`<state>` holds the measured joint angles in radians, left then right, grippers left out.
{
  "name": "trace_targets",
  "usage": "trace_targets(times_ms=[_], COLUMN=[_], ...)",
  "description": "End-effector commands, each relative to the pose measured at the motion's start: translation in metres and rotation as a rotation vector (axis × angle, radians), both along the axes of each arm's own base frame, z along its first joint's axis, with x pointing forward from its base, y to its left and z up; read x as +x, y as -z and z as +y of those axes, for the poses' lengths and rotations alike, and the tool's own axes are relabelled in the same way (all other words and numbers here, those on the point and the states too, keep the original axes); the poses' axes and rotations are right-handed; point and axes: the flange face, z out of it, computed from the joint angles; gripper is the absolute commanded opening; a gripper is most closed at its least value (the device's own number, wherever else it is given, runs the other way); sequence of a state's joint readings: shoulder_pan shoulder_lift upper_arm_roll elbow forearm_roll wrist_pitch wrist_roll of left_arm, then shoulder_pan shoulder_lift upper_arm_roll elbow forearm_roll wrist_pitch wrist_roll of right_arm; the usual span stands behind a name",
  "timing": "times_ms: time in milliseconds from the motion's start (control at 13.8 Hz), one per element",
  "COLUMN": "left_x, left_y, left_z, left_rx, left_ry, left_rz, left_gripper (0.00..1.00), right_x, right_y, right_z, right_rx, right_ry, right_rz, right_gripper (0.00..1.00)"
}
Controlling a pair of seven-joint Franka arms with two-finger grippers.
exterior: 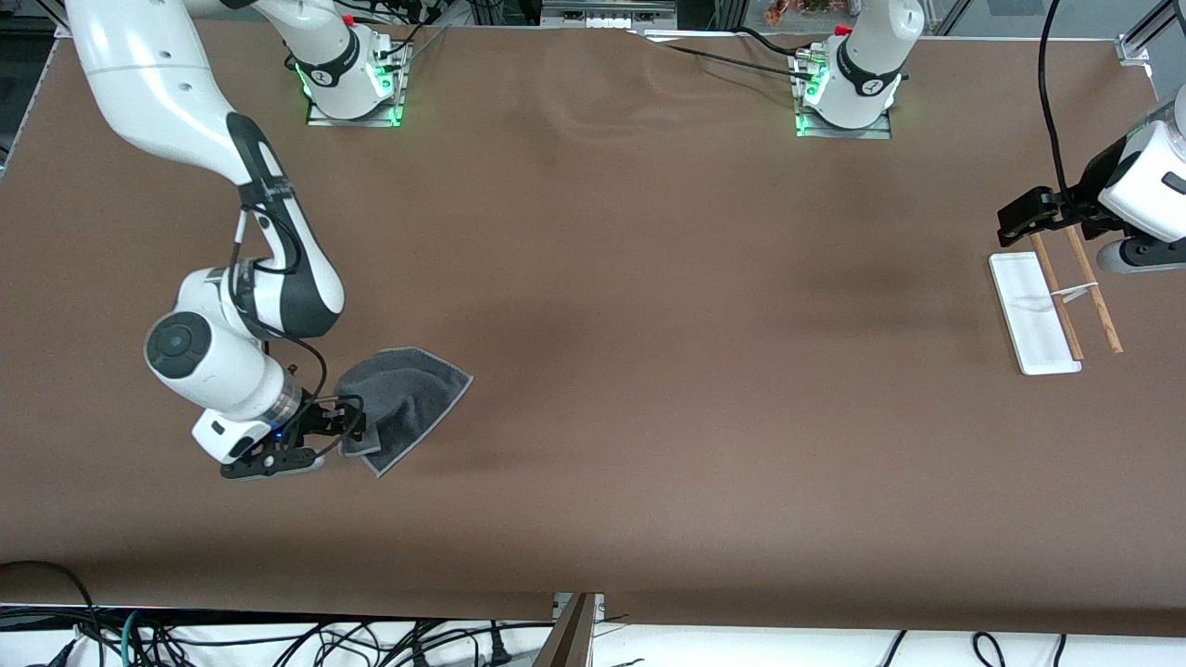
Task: Pass towel and hang on rack
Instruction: 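Reach the right gripper down to the grey towel and grasp it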
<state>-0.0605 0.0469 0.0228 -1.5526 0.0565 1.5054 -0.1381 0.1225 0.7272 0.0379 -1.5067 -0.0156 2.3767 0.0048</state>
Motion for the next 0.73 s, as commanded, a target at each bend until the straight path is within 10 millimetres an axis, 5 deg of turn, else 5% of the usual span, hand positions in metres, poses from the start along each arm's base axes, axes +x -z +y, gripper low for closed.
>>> trace_targets(times_ms=[0, 290, 653], left_x=[0.001, 0.001, 0.001], left_y=[-0.005, -0.005, -0.005], left_z=[-0.001, -0.001, -0.001], left_rx=[-0.012, -0.012, -0.012], left_ry=[-0.012, -0.012, -0.012], left_rz=[0.006, 0.006, 0.006], left_gripper=[1.0, 1.0, 1.0], right_x=[-0.005, -0.01, -0.016], right_y=[0.015, 0.032, 0.045], right_z=[0.003, 0.01, 0.011], right_rx=[0.009, 0.005, 0.001], right_ry=[0.007, -0.004, -0.008], right_rz=[0.022, 0.046, 0.07], right_gripper=[1.0, 0.96, 0.12])
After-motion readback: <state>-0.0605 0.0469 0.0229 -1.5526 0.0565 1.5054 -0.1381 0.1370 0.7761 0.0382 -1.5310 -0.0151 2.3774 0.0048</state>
